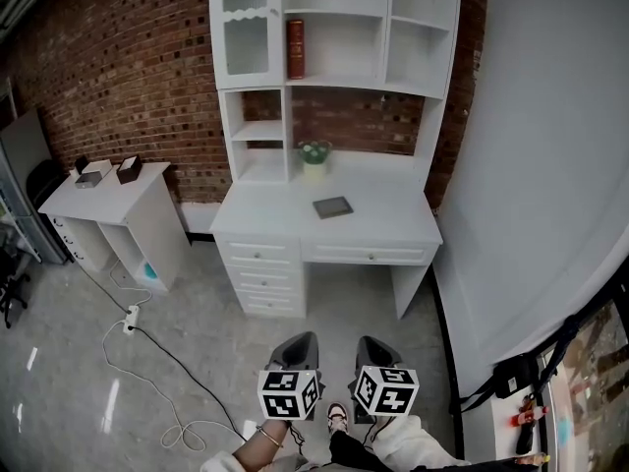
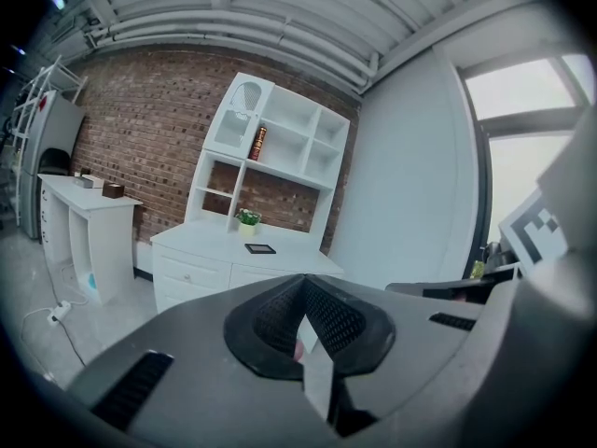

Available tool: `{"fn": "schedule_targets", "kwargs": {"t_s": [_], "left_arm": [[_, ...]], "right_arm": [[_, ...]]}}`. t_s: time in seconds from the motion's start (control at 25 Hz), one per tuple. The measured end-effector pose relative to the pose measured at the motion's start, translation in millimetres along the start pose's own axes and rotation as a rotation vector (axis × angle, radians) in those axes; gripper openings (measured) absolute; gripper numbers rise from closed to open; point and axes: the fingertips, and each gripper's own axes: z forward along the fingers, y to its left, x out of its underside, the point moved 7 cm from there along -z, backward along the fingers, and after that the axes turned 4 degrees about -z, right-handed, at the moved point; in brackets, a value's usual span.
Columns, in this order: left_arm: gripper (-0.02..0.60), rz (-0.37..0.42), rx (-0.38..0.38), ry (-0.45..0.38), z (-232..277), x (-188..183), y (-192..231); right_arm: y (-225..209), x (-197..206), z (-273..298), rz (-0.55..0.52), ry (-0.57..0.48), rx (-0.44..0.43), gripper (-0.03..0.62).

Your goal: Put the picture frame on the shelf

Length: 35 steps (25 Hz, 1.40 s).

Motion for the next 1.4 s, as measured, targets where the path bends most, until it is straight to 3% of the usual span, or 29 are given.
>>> {"fn": "schedule_targets", "kwargs": {"t_s": [0.64, 1.4], "left_arm": [[0.008, -0.021, -0.033, -0.034, 137.6, -57.8, 22.1], [0.008, 0.010, -0.071, 0.008, 261.1, -95.9, 32.2]], "right_arm": [[-56.4, -80.1, 126.2, -0.056, 0.008, -0.032, 0.024], [-129.0, -125.8, 230.6, -0.021, 0.041, -0.048, 0.023]]}}
